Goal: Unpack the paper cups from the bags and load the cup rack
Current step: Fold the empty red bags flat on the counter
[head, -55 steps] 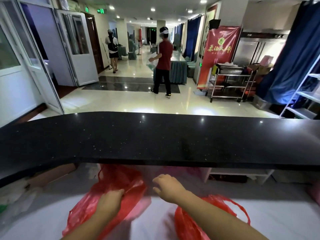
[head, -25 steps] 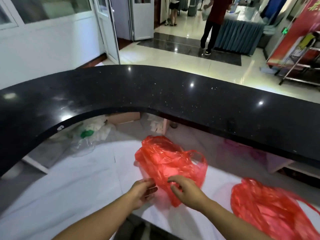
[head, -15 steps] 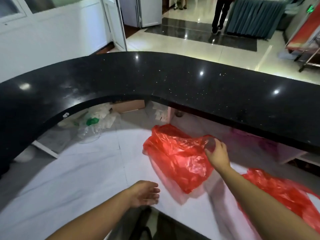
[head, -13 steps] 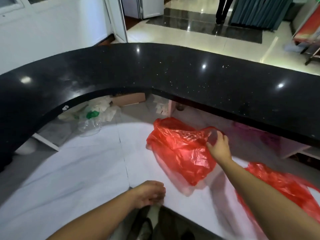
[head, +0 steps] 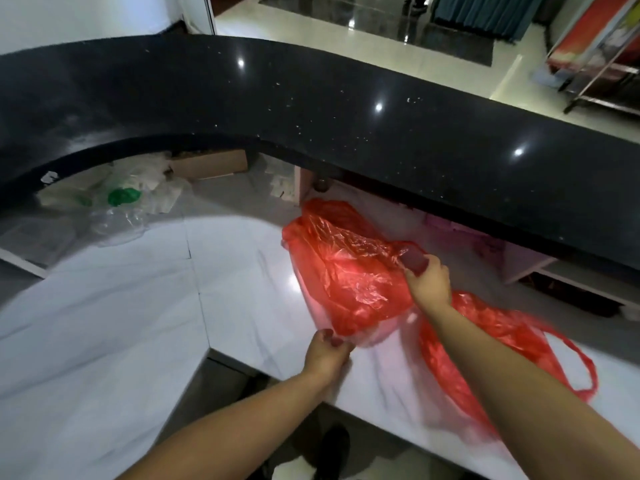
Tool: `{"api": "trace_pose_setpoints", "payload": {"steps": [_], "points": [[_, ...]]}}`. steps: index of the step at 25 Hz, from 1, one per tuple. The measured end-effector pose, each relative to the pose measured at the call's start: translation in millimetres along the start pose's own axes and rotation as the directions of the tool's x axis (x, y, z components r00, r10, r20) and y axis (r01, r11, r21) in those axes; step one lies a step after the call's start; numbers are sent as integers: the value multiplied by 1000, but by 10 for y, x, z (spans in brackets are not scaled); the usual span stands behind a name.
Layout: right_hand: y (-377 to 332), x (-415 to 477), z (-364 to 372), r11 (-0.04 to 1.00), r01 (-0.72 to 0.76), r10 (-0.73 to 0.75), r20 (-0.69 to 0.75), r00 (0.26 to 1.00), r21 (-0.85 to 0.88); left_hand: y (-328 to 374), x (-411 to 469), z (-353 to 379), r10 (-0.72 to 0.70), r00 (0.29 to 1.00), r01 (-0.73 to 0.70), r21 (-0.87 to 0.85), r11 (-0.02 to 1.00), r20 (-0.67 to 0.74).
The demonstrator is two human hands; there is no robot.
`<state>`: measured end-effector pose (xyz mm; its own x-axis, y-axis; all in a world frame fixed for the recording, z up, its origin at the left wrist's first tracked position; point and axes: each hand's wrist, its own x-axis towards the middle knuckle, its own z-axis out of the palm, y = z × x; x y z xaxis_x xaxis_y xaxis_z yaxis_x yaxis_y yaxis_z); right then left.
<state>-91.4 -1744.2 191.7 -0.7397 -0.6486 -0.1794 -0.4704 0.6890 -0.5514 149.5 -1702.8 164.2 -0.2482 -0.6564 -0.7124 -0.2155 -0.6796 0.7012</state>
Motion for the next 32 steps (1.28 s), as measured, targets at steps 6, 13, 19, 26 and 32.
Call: {"api": "trace_pose_setpoints", "payload": {"steps": [6,13,19,26,32], "points": [[70,6,-37,992,44,-48,-29,998,-121,-14,267,176,-75,980,47,-149,988,-185],[-46,-61,152,981,-77,73,30,997,180,69,135,-582,139,943,-109,112,988,-301],[-327,-433,689,960,-136,55,311,949,245,248,90,-1799,257,823,-203,159,966,-506],[-877,-586,806,800,-128,-88,326,941,586,781,-106,-2909,409,545,-370,228,901,-732],[-503,-745,683,903,23,-164,296,941,429,479,-253,-3152,555,575,-348,434,831,-601]]}}
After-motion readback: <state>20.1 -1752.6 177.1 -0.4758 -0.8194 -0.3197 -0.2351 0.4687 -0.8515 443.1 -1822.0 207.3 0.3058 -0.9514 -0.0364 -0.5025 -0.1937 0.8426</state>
